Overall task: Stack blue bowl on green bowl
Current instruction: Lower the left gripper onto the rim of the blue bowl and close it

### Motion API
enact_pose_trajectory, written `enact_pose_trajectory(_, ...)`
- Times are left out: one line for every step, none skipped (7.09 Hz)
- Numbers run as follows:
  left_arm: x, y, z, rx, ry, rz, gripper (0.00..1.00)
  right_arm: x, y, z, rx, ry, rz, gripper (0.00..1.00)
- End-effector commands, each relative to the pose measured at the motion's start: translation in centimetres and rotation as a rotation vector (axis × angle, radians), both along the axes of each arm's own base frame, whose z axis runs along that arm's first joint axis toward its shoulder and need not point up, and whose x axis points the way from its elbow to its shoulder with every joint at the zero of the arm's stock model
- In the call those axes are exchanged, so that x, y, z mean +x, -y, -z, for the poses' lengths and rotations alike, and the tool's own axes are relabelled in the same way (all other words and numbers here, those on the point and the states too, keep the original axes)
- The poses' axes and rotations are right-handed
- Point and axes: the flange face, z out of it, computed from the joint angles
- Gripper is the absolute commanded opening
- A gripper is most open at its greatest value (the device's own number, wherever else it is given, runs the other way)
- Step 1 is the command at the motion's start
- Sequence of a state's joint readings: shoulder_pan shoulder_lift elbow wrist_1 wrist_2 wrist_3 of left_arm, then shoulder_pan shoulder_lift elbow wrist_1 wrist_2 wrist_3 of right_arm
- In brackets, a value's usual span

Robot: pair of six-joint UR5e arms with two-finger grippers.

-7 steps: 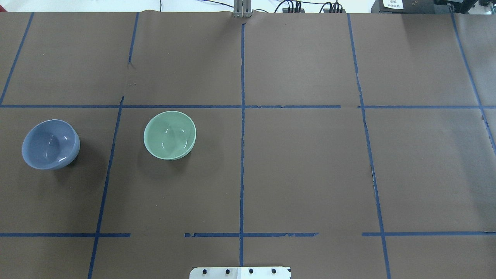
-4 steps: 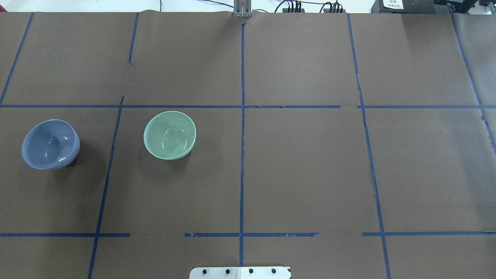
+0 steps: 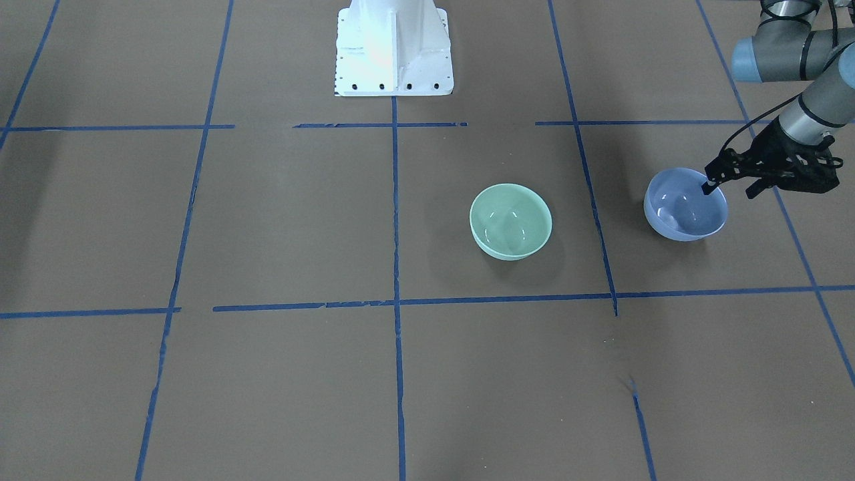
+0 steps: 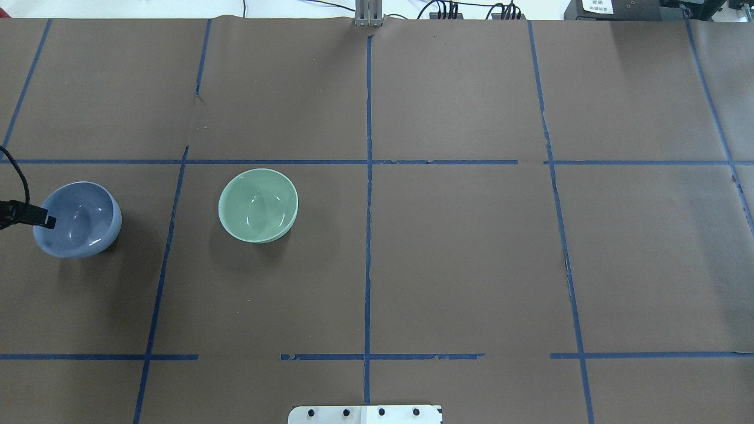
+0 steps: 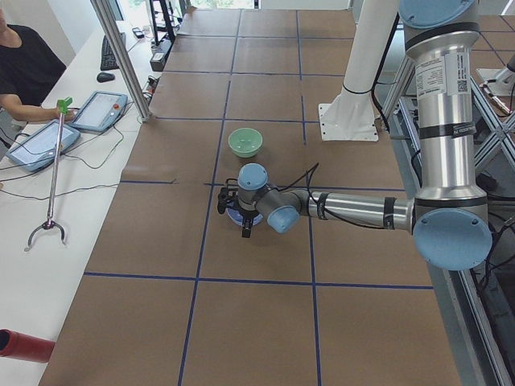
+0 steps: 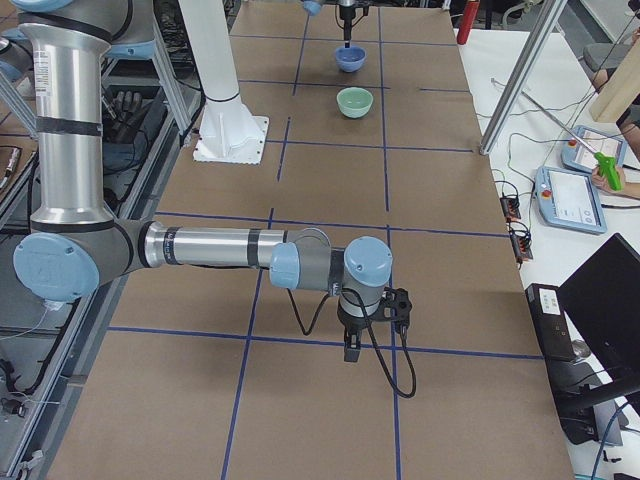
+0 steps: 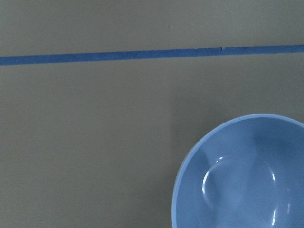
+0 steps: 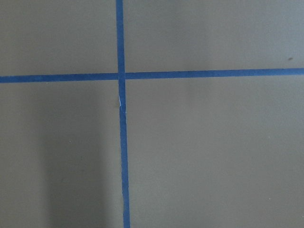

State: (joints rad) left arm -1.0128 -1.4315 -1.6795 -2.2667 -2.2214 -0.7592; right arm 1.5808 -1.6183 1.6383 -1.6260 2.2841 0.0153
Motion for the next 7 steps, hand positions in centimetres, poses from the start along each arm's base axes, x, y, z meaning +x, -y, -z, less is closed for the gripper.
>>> enact_pose_trajectory(1.5, 0.6, -0.7, -0.009, 0.004, -0.013, 0.88, 0.0, 0.0, 0.0, 0.000, 0.000, 0.001, 1.00)
enact_pose_trajectory(1.5, 0.7, -0.7, -0.008, 0.005, -0.014, 0.57, 0.0, 0.0, 0.0, 0.000, 0.000, 0.001, 1.00)
enact_pose_trajectory(1.5, 0.7, -0.7, -0.005, 0.004, -0.018, 0.22, 0.0, 0.0, 0.0, 0.000, 0.000, -0.001, 1.00)
enact_pose_trajectory(1.5, 0.7, -0.6, 0.000, 0.005, -0.020, 0.00, 0.0, 0.0, 0.0, 0.000, 0.000, 0.001, 1.00)
enact_pose_trajectory(1.4, 0.7, -0.4, 0.015, 0.003, -0.027, 0.00, 0.0, 0.0, 0.0, 0.000, 0.000, -0.001, 1.00)
enact_pose_trajectory(0.9, 0.5, 0.9, 0.058, -0.008, -0.051, 0.00, 0.0, 0.0, 0.0, 0.000, 0.000, 0.001, 1.00)
enact_pose_trajectory(0.1, 0.5, 2.7, 0.104, -0.017, -0.071, 0.00, 0.0, 0.0, 0.0, 0.000, 0.000, -0.001, 1.00)
